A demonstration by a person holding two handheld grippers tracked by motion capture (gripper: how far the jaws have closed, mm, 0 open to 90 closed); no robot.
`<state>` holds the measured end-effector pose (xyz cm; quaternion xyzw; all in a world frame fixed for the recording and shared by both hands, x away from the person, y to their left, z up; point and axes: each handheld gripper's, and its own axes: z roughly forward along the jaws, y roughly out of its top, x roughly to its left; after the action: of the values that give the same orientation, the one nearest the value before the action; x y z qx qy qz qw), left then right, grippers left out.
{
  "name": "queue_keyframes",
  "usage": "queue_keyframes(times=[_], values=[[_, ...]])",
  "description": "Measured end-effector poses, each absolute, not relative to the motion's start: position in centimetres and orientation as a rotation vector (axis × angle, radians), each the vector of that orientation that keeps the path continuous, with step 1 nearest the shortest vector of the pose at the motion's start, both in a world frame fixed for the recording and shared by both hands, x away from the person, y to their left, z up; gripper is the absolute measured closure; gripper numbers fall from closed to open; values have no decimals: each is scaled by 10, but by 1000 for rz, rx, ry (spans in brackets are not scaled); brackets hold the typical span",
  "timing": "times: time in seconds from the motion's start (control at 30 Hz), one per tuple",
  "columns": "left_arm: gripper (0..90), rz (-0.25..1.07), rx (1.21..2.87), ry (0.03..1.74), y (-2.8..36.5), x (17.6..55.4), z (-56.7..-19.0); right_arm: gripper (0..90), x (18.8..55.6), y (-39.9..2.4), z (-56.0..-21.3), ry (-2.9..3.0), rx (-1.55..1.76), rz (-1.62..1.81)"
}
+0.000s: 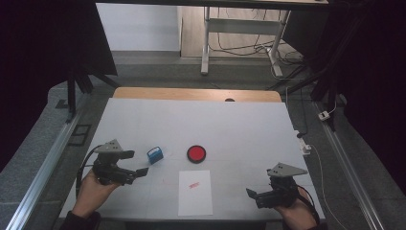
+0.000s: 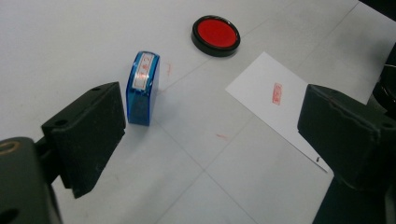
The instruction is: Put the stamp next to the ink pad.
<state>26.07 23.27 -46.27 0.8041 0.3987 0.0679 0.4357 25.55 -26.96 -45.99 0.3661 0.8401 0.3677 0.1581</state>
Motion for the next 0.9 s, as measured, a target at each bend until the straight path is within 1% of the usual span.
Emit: queue_keyframes(times=[0.3,0.5,0.7,0.9], values=[[38,163,1976,1018,245,237,-466,0,256,-270,-460,2402,1053,1055],[2,191,1968,1048,254,221,-470,0,256,-271,-460,2398,1062,1058],[0,224,1957,1081,265,206,-476,0,257,-271,-460,2395,1070,1055],[0,252,1999,1121,267,198,-480,0,256,-270,-460,2393,1075,1045]])
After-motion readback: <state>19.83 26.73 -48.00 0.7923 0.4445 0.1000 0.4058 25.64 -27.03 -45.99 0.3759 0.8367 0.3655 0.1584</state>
